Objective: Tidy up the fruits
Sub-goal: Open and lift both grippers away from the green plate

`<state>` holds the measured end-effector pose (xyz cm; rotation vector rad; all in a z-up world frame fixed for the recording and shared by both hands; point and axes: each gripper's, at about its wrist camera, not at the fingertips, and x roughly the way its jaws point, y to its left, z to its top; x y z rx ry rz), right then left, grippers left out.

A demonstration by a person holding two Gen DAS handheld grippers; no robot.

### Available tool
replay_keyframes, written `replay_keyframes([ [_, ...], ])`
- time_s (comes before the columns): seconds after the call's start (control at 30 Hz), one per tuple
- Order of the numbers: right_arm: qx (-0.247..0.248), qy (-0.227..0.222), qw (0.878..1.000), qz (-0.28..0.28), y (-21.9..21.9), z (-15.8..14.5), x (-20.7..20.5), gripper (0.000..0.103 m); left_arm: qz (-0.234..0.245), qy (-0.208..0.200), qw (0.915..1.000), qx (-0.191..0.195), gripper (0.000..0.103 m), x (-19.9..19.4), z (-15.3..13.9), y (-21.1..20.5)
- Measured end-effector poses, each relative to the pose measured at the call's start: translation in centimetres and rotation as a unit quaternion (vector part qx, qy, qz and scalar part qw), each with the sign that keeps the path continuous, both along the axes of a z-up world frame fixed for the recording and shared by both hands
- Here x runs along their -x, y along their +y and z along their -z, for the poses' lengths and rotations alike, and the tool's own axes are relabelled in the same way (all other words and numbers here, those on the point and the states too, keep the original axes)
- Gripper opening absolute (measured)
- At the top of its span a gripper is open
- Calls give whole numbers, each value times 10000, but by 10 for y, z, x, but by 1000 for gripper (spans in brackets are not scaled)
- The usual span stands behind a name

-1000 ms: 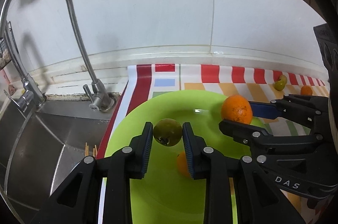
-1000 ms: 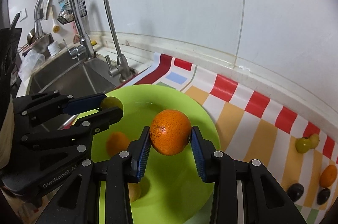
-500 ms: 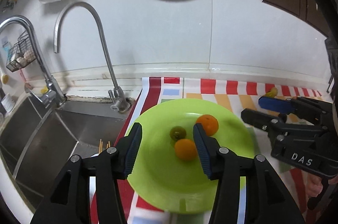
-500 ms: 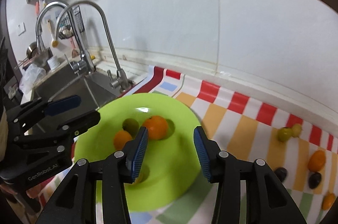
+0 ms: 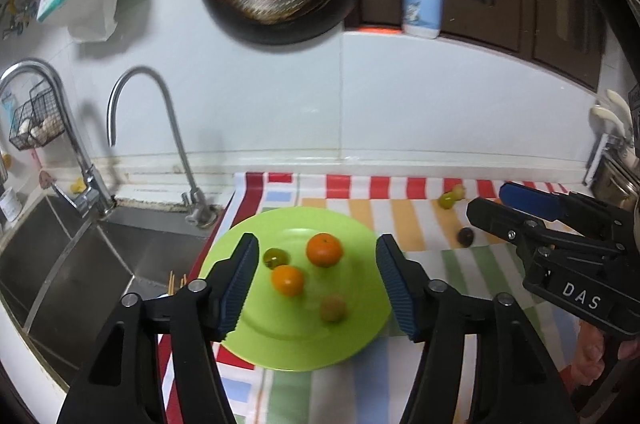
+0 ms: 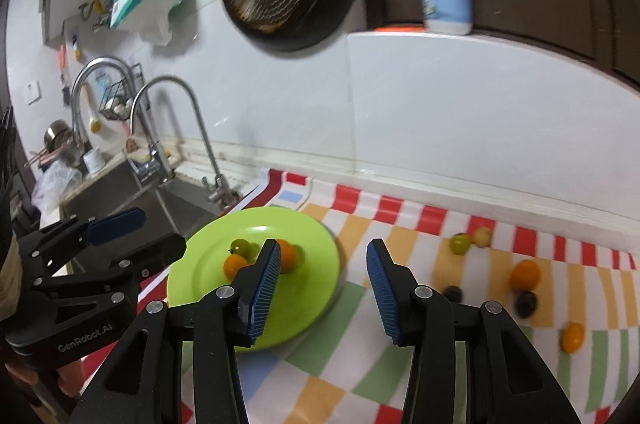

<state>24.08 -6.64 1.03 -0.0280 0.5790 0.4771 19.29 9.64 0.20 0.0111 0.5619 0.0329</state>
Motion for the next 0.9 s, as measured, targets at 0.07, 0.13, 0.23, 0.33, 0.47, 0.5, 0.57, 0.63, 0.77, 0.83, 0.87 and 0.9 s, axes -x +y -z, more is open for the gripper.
replay_keyframes([
  [0.07, -12, -46, 9999, 137, -11, -4, 7, 55, 99, -64, 9999, -33, 65, 4, -4, -10],
  [0.13, 7, -106, 9995, 305, -22, -7, 13, 61, 166, -111, 9998, -87, 67, 6, -7, -19],
  [0.23, -4, -107, 9983, 569, -40, -10, 20, 61, 313, -151, 9994, -83, 67, 9, -10, -31],
  [0.33, -25, -141, 9961, 868, -58, -12, 24, 72, 413, -210, 9989, -66, 69, 12, -13, -44],
  [0.47, 15, -250, 9919, 1242, -82, -17, 33, 72, 465, -375, 9982, -97, 82, 15, -17, -60],
  [0.5, 30, -283, 9906, 1340, -87, -17, 35, 72, 469, -426, 9979, -124, 85, 15, -17, -64],
  [0.57, 39, -312, 9877, 1531, -99, -18, 38, 72, 462, -485, 9977, -126, 87, 17, -16, -70],
  [0.63, 18, -329, 9842, 1737, -110, -18, 41, 72, 469, -529, 9974, -115, 91, 16, -15, -75],
  [0.77, 133, -424, 9762, 2125, -127, -15, 43, 75, 577, -546, 9967, -182, 92, 12, -10, -89],
  [0.83, 111, -375, 9719, 2321, -136, -12, 42, 75, 634, -528, 9964, -209, 92, 8, -7, -94],
  [0.87, 96, -342, 9699, 2409, -140, -10, 41, 75, 666, -519, 9962, -230, 92, 6, -5, -97],
  [0.9, 102, -317, 9684, 2471, -143, -8, 41, 75, 692, -512, 9960, -248, 92, 4, -3, -99],
])
